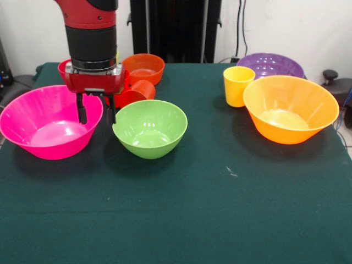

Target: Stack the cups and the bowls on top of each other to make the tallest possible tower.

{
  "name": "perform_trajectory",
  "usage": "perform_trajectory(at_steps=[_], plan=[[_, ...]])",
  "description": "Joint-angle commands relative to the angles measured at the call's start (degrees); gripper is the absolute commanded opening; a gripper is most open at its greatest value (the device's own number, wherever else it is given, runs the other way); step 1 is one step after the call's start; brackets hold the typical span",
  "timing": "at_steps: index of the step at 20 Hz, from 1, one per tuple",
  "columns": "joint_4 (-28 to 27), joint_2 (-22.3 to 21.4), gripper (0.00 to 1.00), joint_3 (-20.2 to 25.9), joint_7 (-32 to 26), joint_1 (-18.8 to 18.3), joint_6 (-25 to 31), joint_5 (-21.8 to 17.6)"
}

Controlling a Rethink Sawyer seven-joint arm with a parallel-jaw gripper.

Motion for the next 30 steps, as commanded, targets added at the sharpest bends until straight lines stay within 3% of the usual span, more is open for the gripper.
perform_trajectory(at_steps=[1, 20, 21, 30], plan=[[-6.8, 5.3, 1.0, 1.3, -2.9, -0.4, 5.1, -2.0], [-10.1, 9.9, 1.0, 0.6, -3.4, -0.3, 3.4, -3.8], [-10.2, 10.2, 0.0, 0.6, -3.6, -0.4, 3.3, -3.9], [-9.1, 8.6, 0.0, 0.5, -3.6, -0.1, 2.3, -4.6]])
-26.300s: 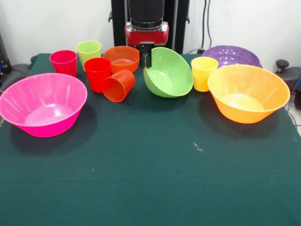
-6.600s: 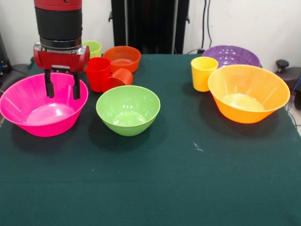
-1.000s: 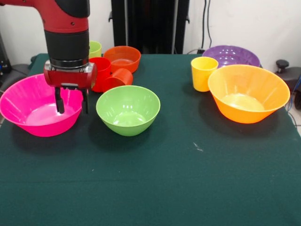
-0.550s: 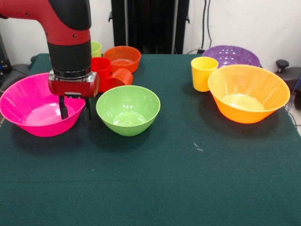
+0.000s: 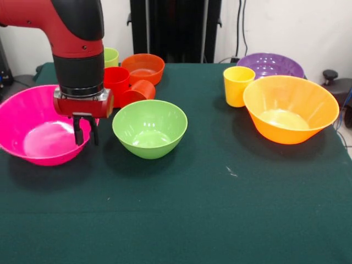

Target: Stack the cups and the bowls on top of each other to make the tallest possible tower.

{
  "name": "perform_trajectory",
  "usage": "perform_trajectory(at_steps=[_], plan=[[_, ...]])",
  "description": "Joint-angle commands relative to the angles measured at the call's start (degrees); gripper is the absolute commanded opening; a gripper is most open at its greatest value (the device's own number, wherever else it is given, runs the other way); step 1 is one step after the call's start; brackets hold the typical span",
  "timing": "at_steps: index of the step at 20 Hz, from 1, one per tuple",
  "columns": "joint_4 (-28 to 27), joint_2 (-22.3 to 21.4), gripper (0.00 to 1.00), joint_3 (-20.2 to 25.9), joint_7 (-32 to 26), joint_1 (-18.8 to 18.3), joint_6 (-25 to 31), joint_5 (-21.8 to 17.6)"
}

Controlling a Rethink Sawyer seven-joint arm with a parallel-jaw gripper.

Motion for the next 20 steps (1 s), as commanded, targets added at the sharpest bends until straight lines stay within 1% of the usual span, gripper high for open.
perform_trajectory(at_steps=[1, 7, 10, 14, 20], plan=[[-2.0, 1.4, 0.0, 0.1, -3.1, 1.1, 1.8, -4.8], [-0.1, -0.7, 0.0, -0.6, -2.2, 1.4, 1.2, -4.8], [1.3, -3.2, 0.0, 0.2, -2.3, 1.3, 2.7, -3.6], [3.7, -6.4, 0.0, 0.0, -1.9, 1.6, 3.3, -3.1], [4.2, -7.8, 0.0, 0.2, -1.8, 1.9, 4.2, -2.7]])
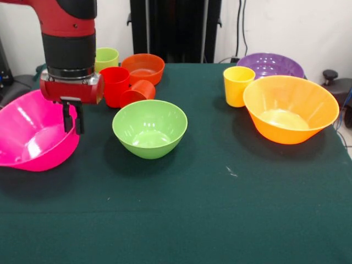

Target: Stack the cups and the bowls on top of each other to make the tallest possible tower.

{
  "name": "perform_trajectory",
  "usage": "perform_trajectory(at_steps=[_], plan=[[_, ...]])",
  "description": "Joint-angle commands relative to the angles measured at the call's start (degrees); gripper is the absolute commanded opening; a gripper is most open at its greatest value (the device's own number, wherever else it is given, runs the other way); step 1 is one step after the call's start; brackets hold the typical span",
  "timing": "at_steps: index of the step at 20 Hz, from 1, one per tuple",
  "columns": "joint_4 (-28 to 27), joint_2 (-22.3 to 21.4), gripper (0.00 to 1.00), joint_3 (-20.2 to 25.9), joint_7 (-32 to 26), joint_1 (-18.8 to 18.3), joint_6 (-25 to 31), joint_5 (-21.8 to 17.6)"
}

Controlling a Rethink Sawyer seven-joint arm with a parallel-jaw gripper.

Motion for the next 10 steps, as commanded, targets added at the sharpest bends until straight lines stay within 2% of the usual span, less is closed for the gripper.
perform_trajectory(at_steps=[1, 5, 10], plan=[[2.4, -3.2, 0.0, 0.8, -1.9, 1.9, 4.5, -2.5], [3.3, -5.3, 0.0, 1.1, -2.1, 1.9, 6.3, -1.7], [5.1, -6.7, 0.0, 0.7, -1.2, 2.3, 5.6, -1.8]])
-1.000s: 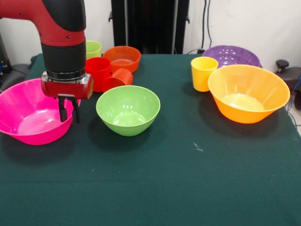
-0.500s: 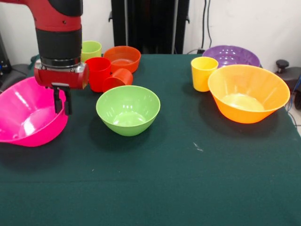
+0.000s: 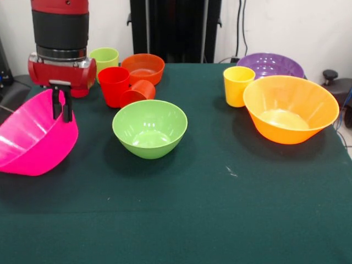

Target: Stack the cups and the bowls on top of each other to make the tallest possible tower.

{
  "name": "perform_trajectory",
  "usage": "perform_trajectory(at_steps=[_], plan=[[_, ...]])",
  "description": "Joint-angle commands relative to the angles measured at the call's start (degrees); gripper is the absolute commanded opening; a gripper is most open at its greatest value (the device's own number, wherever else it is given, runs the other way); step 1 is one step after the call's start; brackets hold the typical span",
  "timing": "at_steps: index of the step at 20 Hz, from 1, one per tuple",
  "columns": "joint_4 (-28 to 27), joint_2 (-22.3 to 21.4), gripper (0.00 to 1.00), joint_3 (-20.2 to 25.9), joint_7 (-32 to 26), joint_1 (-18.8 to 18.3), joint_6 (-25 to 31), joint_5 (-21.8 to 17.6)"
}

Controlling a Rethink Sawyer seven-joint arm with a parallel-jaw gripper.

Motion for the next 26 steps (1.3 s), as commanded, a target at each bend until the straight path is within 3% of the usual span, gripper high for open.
perform_trajectory(at_steps=[1, 15, 26], plan=[[4.2, -2.7, 0.0, 0.5, -0.7, 2.4, 5.2, -1.9], [10.0, -8.1, 0.0, -6.5, 7.9, 10.0, 0.9, -0.6], [13.6, -16.4, 0.0, -12.9, 9.0, 16.2, 2.2, 0.2]])
